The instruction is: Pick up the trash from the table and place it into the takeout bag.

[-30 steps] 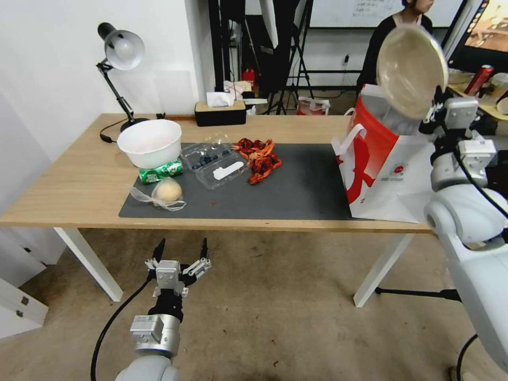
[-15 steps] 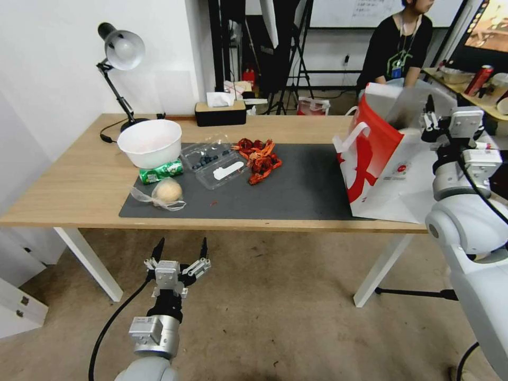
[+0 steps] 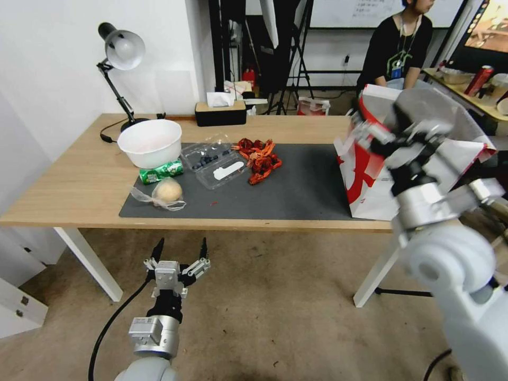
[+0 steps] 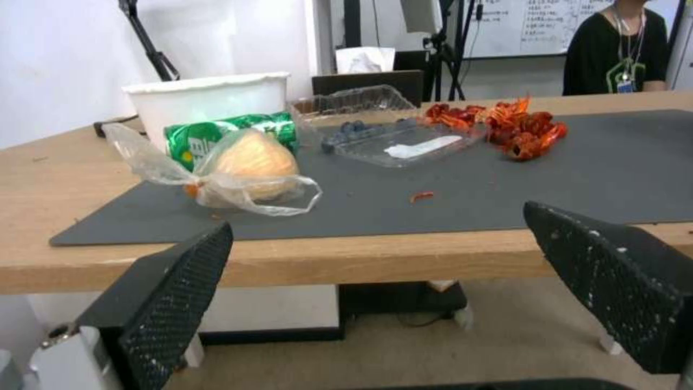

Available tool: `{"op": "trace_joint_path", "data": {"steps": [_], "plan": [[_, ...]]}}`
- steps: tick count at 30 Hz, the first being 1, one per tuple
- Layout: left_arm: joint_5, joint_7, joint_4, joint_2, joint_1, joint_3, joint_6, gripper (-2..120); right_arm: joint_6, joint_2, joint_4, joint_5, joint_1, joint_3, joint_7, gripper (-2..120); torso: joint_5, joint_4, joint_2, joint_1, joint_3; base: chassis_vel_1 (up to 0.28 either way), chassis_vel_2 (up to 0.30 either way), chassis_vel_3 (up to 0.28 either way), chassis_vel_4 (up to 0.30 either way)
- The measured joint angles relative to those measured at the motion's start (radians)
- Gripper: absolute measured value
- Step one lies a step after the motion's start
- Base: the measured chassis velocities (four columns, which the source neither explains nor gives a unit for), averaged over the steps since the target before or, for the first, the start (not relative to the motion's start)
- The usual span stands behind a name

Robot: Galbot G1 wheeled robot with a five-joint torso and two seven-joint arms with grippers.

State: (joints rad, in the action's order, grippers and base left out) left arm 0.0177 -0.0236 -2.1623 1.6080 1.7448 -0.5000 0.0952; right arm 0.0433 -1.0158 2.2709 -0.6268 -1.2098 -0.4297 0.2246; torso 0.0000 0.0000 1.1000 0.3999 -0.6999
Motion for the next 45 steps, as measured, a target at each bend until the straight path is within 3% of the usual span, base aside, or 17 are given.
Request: {"op": "trace_joint_path", "data": {"steps": [12, 24, 35, 45], "plan": [[-0.009, 0.001, 0.011, 0.0, -0.009, -0.003, 0.001, 100, -0.139, -0.05, -0.07, 0.225, -0.257, 0.011, 0.059, 100, 0.0001, 0.0001, 0.0, 0.0, 0.0, 0.0, 0.0, 0.0, 0.0], [-0.01, 0.001, 0.013, 0.0, -0.012, -0.003, 0.001, 100, -0.263, -0.12, -0.137, 0.304, -0.435, 0.043, 0.087, 100, 0.0001, -0.0001, 0.0, 0.0, 0.0, 0.0, 0.0, 0.0, 0.0], [-0.017, 0.0, 0.014, -0.003, -0.022, -0.004, 0.0, 100, -0.278, -0.139, -0.161, 0.334, -0.444, 0.061, 0.096, 100, 0.0, 0.0, 0.0, 0.0, 0.0, 0.0, 0.0, 0.0, 0.0], [-0.1, -0.003, 0.025, -0.11, -0.12, -0.02, -0.041, 100, -0.273, -0.137, -0.158, 0.341, -0.433, 0.059, 0.098, 100, -0.0002, 0.0, 0.0, 0.0, 0.0, 0.0, 0.0, 0.0, 0.0]]}}
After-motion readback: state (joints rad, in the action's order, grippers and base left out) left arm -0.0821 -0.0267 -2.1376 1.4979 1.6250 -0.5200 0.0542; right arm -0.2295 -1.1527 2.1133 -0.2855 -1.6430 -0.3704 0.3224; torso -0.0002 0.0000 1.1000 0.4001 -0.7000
